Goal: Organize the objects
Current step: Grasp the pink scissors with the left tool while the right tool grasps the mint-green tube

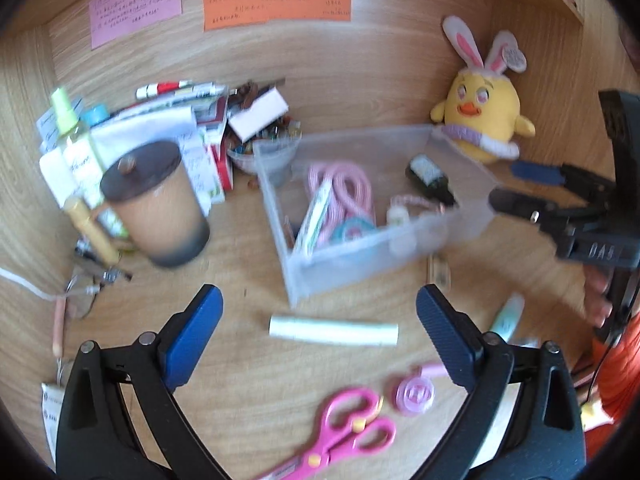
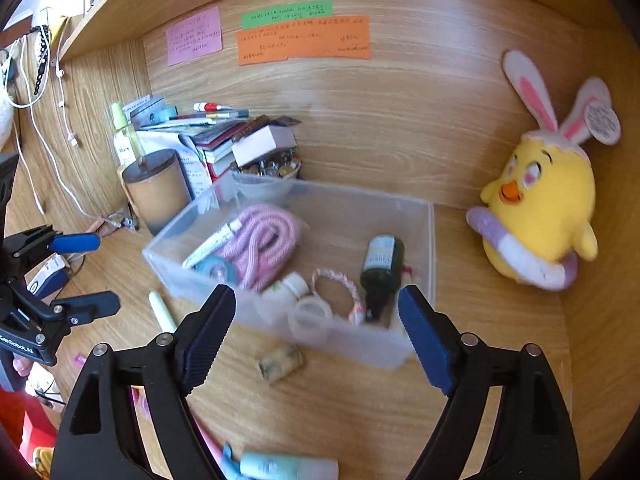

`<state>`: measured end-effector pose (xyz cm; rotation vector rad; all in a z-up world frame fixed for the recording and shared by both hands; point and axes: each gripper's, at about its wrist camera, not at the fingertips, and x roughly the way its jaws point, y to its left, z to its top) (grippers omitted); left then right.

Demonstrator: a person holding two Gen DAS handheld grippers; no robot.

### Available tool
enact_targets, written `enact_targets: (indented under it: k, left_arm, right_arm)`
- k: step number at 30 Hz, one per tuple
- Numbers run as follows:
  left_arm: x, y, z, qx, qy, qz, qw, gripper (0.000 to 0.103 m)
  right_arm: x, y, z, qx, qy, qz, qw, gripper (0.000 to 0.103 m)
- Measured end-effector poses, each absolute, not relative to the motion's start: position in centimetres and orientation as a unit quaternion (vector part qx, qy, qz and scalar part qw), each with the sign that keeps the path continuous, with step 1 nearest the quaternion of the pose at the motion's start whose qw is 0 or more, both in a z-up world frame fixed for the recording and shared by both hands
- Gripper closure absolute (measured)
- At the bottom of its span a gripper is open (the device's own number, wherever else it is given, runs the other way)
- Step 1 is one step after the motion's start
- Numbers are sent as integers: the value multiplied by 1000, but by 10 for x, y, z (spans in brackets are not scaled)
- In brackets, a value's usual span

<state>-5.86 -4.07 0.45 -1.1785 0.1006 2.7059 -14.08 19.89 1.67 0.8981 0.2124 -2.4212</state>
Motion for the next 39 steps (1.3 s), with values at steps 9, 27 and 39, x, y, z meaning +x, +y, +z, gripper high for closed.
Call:
enact_targets:
  k: [9, 27, 39]
  left_arm:
    - [-19, -56, -38, -450, 31, 889, 78, 4]
    - [14, -60, -82, -448, 43, 887, 100, 20]
    - [14, -53, -76, -436, 41, 894, 96, 77]
  right_arm:
    - [-111, 222, -18, 357, 97, -902, 222, 21]
    - [-82, 225, -73, 439, 68, -862, 245, 21]
    - [-85, 226, -75, 446, 56, -859, 246, 19]
